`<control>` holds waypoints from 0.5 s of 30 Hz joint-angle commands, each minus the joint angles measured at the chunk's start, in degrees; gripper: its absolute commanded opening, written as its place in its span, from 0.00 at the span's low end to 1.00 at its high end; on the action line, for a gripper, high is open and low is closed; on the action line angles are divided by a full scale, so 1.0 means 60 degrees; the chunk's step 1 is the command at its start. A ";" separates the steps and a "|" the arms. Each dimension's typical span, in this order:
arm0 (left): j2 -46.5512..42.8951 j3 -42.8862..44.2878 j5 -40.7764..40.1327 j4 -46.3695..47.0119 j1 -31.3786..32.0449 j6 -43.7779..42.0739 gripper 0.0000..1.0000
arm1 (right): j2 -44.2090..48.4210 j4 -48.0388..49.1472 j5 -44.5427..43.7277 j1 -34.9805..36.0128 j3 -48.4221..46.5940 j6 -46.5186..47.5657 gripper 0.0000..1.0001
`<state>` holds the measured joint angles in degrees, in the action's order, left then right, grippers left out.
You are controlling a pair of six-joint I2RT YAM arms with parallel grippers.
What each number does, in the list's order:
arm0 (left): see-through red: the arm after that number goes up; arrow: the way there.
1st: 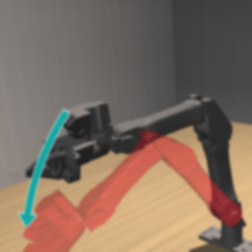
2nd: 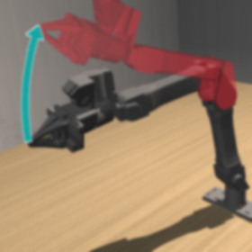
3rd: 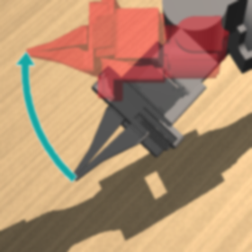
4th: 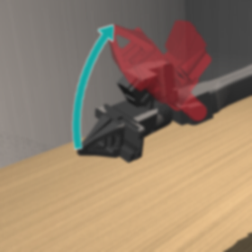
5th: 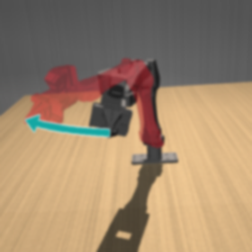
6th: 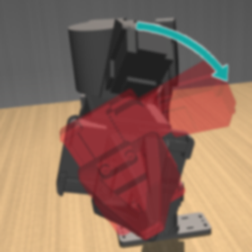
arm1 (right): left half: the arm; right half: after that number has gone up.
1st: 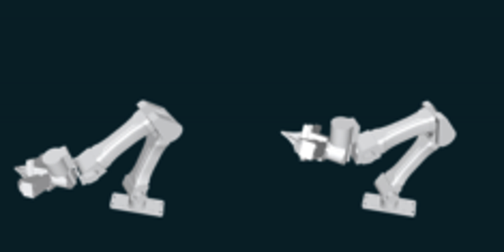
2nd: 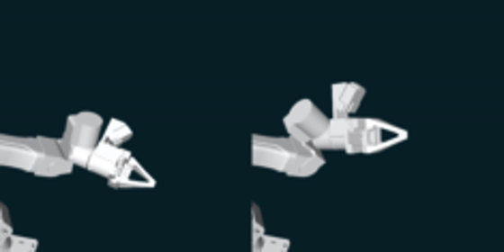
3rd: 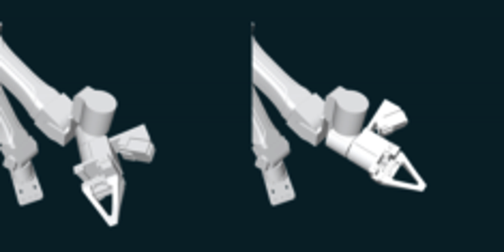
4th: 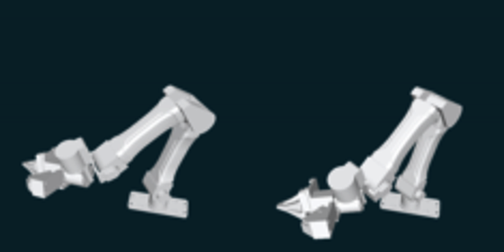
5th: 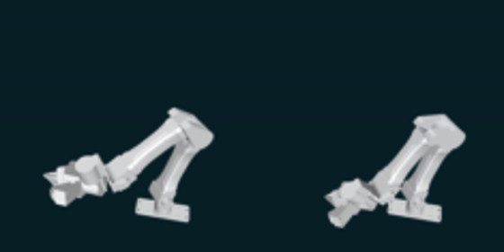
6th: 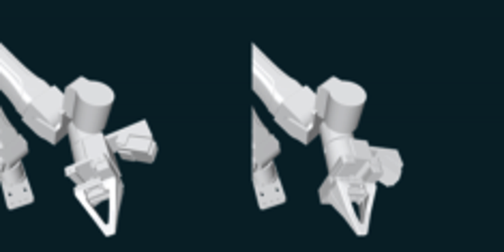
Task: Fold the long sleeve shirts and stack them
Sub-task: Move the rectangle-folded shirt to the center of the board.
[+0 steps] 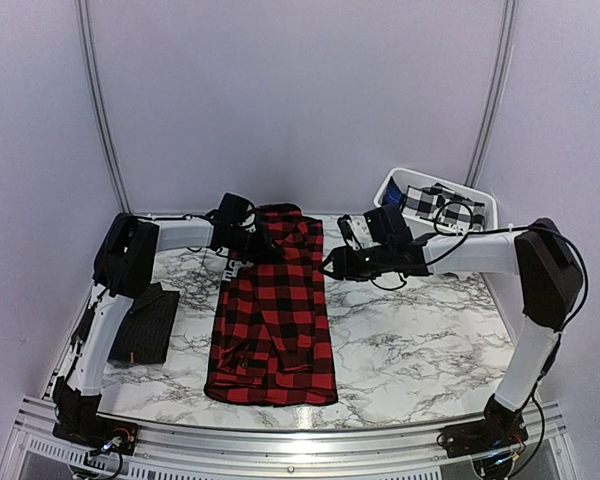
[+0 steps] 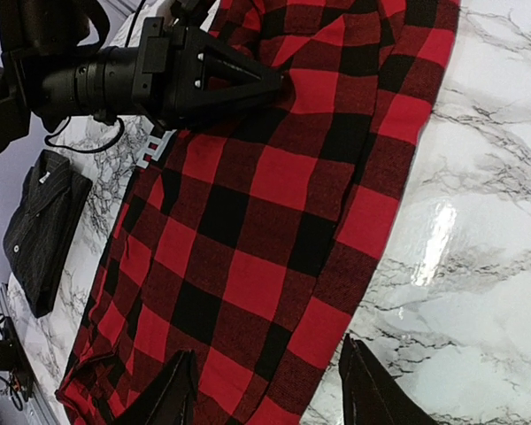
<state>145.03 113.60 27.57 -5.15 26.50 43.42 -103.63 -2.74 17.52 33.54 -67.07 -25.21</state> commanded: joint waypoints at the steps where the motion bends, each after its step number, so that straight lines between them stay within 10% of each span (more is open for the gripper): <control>1: -0.1360 -0.0423 0.0208 -0.0604 -0.0050 -0.0503 0.31 | 0.0685 -0.0224 -0.0151 0.0256 0.0285 0.0013 0.51; 15: -0.6608 -0.6428 -0.0645 -0.0677 0.0219 -0.0779 0.46 | 0.1994 -0.0184 0.0421 0.0626 0.2142 -0.0463 0.52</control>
<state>111.70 84.90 26.44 -7.38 27.44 39.44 -94.56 -3.95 17.91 35.70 -56.95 -25.91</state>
